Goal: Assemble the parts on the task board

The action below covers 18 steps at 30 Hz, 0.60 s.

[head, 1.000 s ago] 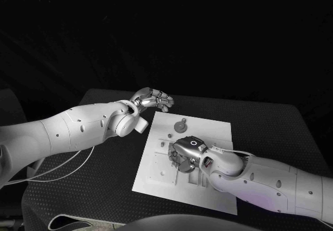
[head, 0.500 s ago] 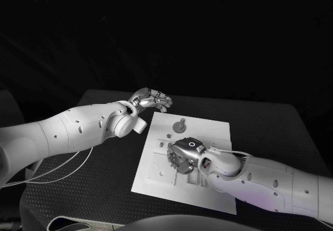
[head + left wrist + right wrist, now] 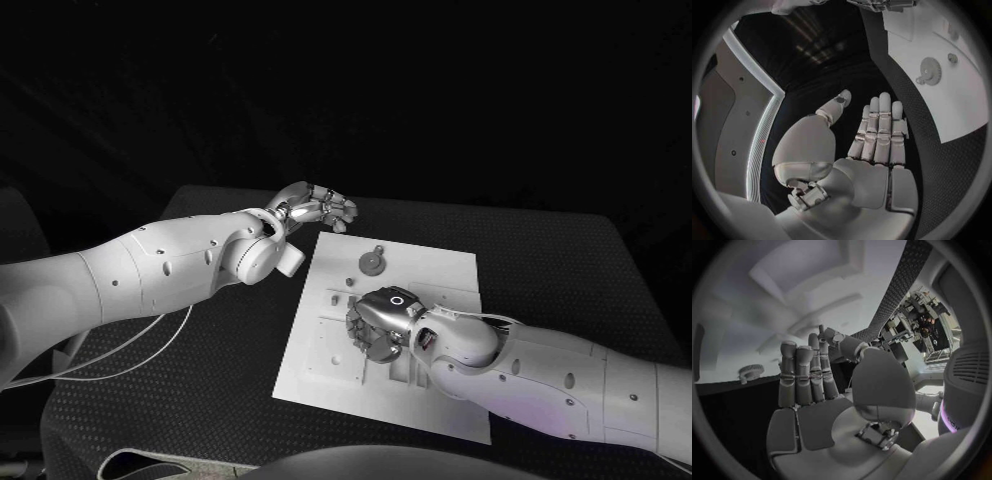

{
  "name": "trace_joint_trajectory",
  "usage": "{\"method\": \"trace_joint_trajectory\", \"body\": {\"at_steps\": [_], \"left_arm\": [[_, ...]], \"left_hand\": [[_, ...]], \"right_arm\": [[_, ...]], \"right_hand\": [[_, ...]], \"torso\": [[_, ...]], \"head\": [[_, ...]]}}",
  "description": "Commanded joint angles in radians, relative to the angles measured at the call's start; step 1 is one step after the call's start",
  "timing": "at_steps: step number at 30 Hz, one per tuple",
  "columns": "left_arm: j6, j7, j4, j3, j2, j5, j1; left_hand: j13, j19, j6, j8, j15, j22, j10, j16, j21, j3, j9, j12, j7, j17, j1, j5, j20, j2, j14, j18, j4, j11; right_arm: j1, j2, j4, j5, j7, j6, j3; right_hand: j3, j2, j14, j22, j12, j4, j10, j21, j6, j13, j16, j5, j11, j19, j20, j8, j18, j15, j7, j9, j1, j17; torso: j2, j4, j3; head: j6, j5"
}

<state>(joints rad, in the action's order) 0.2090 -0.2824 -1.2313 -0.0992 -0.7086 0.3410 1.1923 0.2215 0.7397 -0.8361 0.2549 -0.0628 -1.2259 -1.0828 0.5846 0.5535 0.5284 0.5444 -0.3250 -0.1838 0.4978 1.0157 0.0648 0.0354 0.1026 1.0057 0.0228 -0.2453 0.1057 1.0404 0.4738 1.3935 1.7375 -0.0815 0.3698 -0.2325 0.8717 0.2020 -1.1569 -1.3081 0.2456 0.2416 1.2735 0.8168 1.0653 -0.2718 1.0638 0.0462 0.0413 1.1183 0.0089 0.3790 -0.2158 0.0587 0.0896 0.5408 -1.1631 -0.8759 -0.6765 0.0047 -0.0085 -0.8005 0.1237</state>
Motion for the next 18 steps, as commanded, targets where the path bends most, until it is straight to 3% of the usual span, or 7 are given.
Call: {"method": "trace_joint_trajectory", "body": {"at_steps": [1,18], "left_arm": [[-0.014,-0.007,-0.001,0.001,0.003,-0.006,0.001],[-0.016,-0.006,0.0,0.001,0.006,-0.006,0.001]], "left_hand": [[0.001,0.003,0.008,0.002,-0.002,-0.001,-0.003,-0.004,-0.003,0.0,-0.001,0.007,-0.001,0.002,0.002,-0.001,-0.001,-0.01,0.004,0.013,0.006,0.006],[0.002,0.003,0.009,0.002,-0.003,-0.002,-0.003,-0.006,-0.004,0.0,-0.001,0.007,-0.002,0.004,0.002,-0.001,-0.001,-0.011,0.004,0.013,0.006,0.006]], "right_arm": [[-0.004,-0.004,-0.005,0.011,0.001,-0.026,-0.004],[-0.005,-0.024,-0.016,0.018,-0.006,-0.057,-0.01]], "right_hand": [[-0.003,-0.009,0.0,-0.022,0.004,0.004,0.006,0.004,0.0,-0.002,-0.006,0.006,0.002,0.0,-0.002,-0.003,-0.046,0.005,0.003,-0.001,0.0,0.001],[-0.004,-0.011,0.001,-0.021,0.002,0.007,0.005,0.005,-0.001,-0.003,-0.008,0.006,0.003,-0.001,-0.002,-0.004,-0.046,0.005,0.003,-0.001,0.002,0.001]], "torso": [[0.0,0.0003,0.0],[0.0,0.0008,-0.0018]], "head": [[-0.001,0.001],[-0.003,-0.003]]}}
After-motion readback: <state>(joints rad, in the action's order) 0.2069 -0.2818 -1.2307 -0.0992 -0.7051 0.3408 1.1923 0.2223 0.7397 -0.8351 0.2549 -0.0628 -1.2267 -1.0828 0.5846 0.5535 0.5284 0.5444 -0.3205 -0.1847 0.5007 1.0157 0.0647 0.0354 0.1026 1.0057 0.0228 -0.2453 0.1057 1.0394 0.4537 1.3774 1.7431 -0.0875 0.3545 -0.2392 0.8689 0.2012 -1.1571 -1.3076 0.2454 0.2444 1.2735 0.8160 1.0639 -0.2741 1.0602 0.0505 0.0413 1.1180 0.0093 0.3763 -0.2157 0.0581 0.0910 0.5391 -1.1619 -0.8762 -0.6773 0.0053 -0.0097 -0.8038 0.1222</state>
